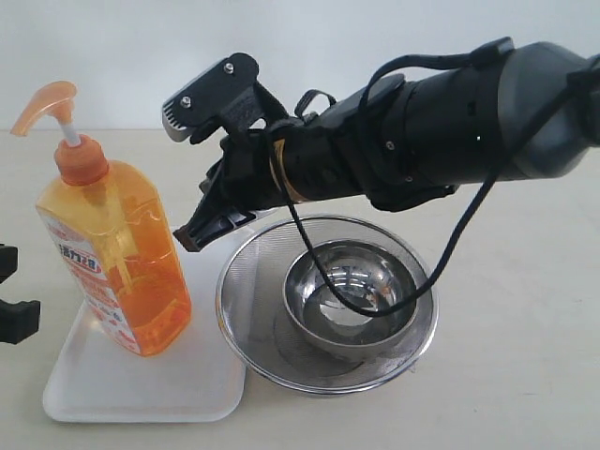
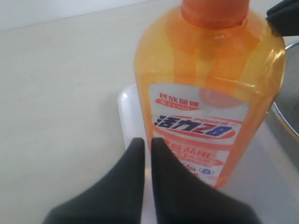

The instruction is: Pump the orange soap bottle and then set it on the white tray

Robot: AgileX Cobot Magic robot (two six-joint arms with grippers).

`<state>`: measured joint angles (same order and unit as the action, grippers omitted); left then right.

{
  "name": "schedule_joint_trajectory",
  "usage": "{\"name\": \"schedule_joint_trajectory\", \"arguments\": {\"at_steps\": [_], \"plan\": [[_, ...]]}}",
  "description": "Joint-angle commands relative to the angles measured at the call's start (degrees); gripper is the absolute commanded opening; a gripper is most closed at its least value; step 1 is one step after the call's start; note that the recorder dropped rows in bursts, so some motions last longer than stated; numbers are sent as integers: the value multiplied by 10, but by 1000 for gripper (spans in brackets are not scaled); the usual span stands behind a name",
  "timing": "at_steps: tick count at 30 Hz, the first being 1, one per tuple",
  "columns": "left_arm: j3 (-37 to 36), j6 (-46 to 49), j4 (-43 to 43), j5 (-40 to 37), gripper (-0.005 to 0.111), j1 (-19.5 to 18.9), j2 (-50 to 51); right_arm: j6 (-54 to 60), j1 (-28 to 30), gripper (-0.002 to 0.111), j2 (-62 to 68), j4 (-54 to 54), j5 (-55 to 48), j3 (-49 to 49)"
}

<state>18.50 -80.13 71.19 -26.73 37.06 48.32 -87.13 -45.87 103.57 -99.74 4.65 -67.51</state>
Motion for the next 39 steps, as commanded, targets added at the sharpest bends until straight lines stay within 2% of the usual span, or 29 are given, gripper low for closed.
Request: {"name": "schedule_joint_trajectory", "arguments": {"at_steps": [1,4,12,15,21,27,36,39], "plan": [[-2,-81,77,-3,5,1,25,24,2,0,-2,-2,27,-17],[-2,-130,131,-8,5,1,43,27,2,0,-2,-2,67,-27],[-2,-277,283,-18,5,1,89,27,2,0,-2,-2,90,-35],[-1,-301,288,-18,5,1,109,27,2,0,-2,-2,109,-35],[2,-301,288,-52,5,1,152,26,2,0,-2,-2,132,-35],[27,-300,288,-55,5,1,184,24,2,0,-2,-2,180,-35],[57,-252,288,-65,5,0,202,7,2,0,-2,-2,214,-35],[58,-249,288,-65,5,-12,202,7,2,0,-2,-2,230,-35]]}}
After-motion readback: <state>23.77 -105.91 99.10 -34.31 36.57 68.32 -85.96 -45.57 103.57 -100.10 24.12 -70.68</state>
